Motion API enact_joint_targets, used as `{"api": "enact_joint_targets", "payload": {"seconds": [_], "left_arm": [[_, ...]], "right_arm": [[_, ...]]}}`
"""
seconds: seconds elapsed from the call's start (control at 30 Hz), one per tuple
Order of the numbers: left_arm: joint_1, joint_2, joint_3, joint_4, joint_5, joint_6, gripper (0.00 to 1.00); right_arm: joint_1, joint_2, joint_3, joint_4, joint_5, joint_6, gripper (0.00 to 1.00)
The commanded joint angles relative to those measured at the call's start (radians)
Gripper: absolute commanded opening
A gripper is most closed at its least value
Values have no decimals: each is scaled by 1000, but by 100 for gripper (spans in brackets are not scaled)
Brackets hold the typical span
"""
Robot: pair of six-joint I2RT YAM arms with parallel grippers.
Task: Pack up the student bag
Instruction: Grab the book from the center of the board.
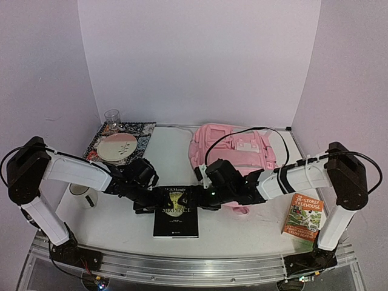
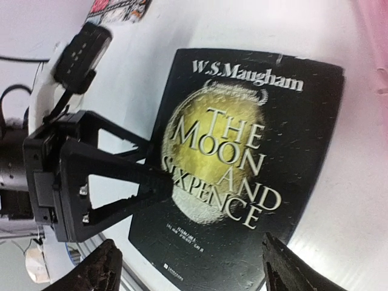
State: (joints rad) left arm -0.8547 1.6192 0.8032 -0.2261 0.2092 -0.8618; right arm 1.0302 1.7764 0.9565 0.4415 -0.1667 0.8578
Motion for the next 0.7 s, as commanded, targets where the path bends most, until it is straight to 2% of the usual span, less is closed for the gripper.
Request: {"api": "enact_joint_targets", "payload": {"seconds": [0.0, 0.4, 0.67], "left_arm": [[-4, 14, -4, 24, 5, -14, 88], [-8, 19, -19, 90, 61, -35, 87], [-10, 40, -32, 140, 79, -54, 86]], "right_arm": [[0, 12, 12, -96, 75, 14, 82], [1, 113, 95, -63, -4, -23, 81], [1, 72, 92, -22, -76, -51, 80]]}}
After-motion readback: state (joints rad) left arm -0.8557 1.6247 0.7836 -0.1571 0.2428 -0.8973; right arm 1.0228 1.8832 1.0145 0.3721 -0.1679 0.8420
